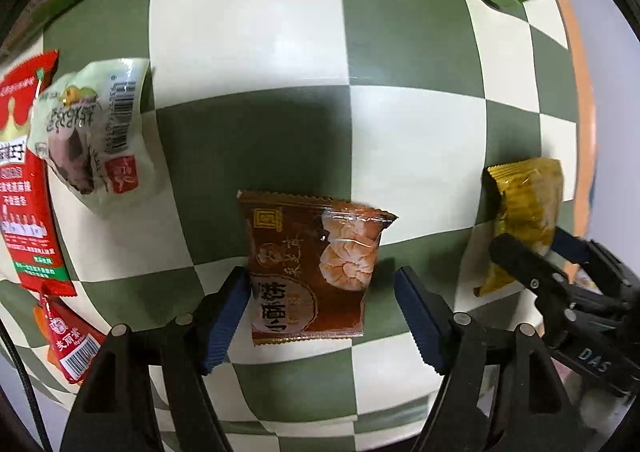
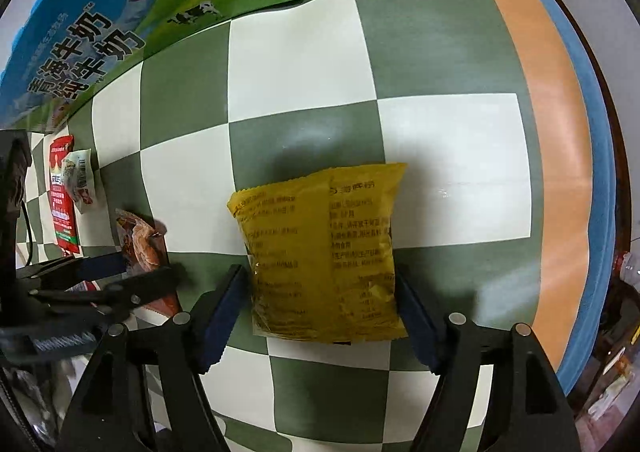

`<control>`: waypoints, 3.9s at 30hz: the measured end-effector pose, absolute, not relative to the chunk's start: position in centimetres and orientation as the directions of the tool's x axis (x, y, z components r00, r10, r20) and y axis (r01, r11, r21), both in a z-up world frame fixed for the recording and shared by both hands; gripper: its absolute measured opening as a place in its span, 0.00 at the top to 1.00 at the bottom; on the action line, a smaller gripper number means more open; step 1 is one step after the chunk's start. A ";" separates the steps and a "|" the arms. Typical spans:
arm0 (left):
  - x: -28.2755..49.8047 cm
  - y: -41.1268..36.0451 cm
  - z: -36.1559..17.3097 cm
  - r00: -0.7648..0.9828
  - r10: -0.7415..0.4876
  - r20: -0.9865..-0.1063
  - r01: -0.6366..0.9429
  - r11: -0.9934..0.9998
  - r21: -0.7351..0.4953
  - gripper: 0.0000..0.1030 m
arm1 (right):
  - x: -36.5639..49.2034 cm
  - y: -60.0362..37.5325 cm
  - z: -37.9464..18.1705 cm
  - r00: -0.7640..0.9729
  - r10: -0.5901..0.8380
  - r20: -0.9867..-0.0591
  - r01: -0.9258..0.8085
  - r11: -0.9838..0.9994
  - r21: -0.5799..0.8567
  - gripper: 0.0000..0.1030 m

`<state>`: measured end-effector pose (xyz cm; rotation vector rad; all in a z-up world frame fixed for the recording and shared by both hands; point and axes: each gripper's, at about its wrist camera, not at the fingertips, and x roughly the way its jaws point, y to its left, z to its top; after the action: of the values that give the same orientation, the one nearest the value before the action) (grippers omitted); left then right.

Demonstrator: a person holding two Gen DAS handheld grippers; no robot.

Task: Organize snacks
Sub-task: 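Carry both packets into the box and open both tools, then move both tools out of the box down to the packets on the mat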

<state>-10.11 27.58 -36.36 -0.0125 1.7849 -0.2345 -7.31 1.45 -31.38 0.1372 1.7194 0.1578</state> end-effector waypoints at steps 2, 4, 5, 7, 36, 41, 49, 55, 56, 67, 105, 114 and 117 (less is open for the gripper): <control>-10.2 26.8 -36.1 -0.184 -0.093 -0.979 0.127 0.985 -0.118 0.37 | -8.0 2.1 -31.5 -0.148 0.174 -0.974 0.010 0.985 0.174 0.26; -10.3 25.4 -35.6 -0.148 -0.061 -0.987 0.115 0.990 -0.078 0.48 | -8.2 2.1 -31.5 -0.127 0.169 -0.977 0.027 0.986 0.167 0.30; -10.7 25.6 -35.5 -0.138 -0.062 -0.988 0.097 0.992 -0.076 0.48 | -8.3 2.2 -31.4 -0.110 0.161 -0.981 0.032 0.987 0.158 0.32; -11.5 26.1 -35.1 -0.122 -0.077 -0.990 0.053 0.995 -0.084 0.48 | -7.9 3.5 -31.8 -0.093 0.156 -0.983 0.036 0.988 0.153 0.39; 11.1 37.4 -16.6 0.060 -0.133 -0.989 -0.085 0.987 -0.137 0.48 | 8.2 16.1 -15.1 0.163 0.475 -0.865 -0.117 0.880 0.461 0.48; 13.3 38.3 -20.1 -0.023 -0.124 -0.992 -0.113 0.986 -0.120 0.48 | 10.8 18.1 -19.0 0.098 0.455 -0.885 -0.086 0.890 0.448 0.48; 13.4 38.8 -22.9 -0.084 -0.104 -0.991 -0.127 0.988 -0.093 0.29 | 11.5 20.0 -24.1 -0.074 0.428 -0.901 -0.089 0.897 0.434 0.15; 13.3 38.1 -22.5 -0.050 -0.088 -0.995 -0.103 0.991 -0.082 0.28 | 11.5 18.8 -24.7 -0.066 0.374 -0.925 -0.082 0.922 0.379 0.14; 13.2 38.1 -22.4 -0.042 -0.085 -0.995 -0.106 0.991 -0.081 0.28 | 11.5 18.5 -24.5 -0.057 0.360 -0.931 -0.085 0.927 0.364 0.14; 9.7 37.5 -20.2 0.129 -0.062 -0.990 -0.120 0.990 -0.078 0.27 | 10.3 14.4 -20.9 0.094 0.223 -0.970 -0.107 0.971 0.212 0.14; -8.4 40.7 -13.7 0.364 -0.065 -0.929 -0.126 0.985 -0.118 0.01 | -5.0 12.5 -10.7 0.281 0.276 -0.919 -0.131 0.960 0.248 0.06; -17.2 51.4 -25.9 0.087 -0.162 -0.983 -0.480 0.858 -0.184 0.02 | -9.6 19.8 -21.6 -0.030 0.368 -0.929 -0.093 0.925 0.369 0.06; -18.9 52.5 -29.7 0.040 -0.300 -0.953 -0.583 0.767 -0.266 0.02 | -9.9 22.4 -23.6 -0.091 0.371 -0.924 -0.111 0.919 0.379 0.06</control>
<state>-18.86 52.49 -29.66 -0.7350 1.5567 0.2503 -9.91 22.42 -23.64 0.2047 1.6158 0.4063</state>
